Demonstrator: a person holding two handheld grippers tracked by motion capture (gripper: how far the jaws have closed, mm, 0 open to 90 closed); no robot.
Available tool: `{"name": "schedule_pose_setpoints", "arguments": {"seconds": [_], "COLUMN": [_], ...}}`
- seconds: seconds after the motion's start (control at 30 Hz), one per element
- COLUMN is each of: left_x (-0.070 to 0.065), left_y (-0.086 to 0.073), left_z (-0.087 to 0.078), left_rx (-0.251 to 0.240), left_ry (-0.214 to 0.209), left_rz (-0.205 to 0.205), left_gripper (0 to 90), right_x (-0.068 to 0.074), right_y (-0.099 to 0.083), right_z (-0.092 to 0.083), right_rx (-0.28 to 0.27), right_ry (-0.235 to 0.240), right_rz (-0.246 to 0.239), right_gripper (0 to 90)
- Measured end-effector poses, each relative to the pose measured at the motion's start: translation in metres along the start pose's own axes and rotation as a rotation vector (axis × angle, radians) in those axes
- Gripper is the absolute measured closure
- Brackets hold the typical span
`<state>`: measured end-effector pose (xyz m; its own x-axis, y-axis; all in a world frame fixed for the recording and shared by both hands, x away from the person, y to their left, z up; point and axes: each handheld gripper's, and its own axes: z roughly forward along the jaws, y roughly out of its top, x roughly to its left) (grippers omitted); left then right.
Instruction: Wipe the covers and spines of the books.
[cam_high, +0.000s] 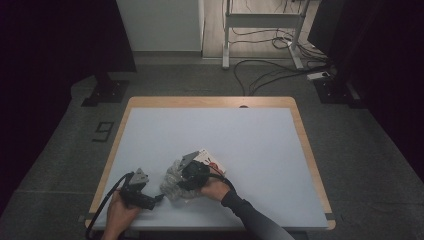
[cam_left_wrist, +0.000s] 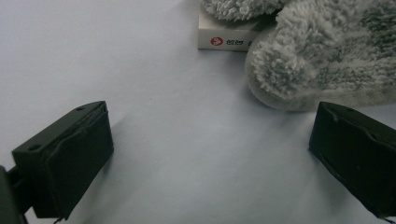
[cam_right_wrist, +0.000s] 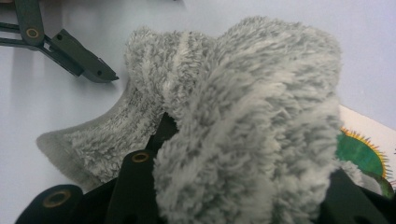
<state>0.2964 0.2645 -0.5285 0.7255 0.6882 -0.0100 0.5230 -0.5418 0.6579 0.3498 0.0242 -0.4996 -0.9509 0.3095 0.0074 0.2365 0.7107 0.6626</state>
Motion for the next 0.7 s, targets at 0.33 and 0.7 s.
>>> {"name": "schedule_pose_setpoints", "arguments": {"seconds": [0.33, 0.7], "left_x": [0.000, 0.000], "left_y": [0.000, 0.000], "left_z": [0.000, 0.000], "left_rx": [0.000, 0.000], "left_ry": [0.001, 0.001], "left_rz": [-0.001, -0.001], "left_gripper": [0.0, 0.0], "right_x": [-0.011, -0.029], "right_y": [-0.006, -0.018], "right_z": [-0.005, -0.013], "right_rx": [-0.002, -0.006], "right_ry": [-0.018, -0.053], "right_rz": [0.024, 0.065], "right_gripper": [58.5, 58.7]}}
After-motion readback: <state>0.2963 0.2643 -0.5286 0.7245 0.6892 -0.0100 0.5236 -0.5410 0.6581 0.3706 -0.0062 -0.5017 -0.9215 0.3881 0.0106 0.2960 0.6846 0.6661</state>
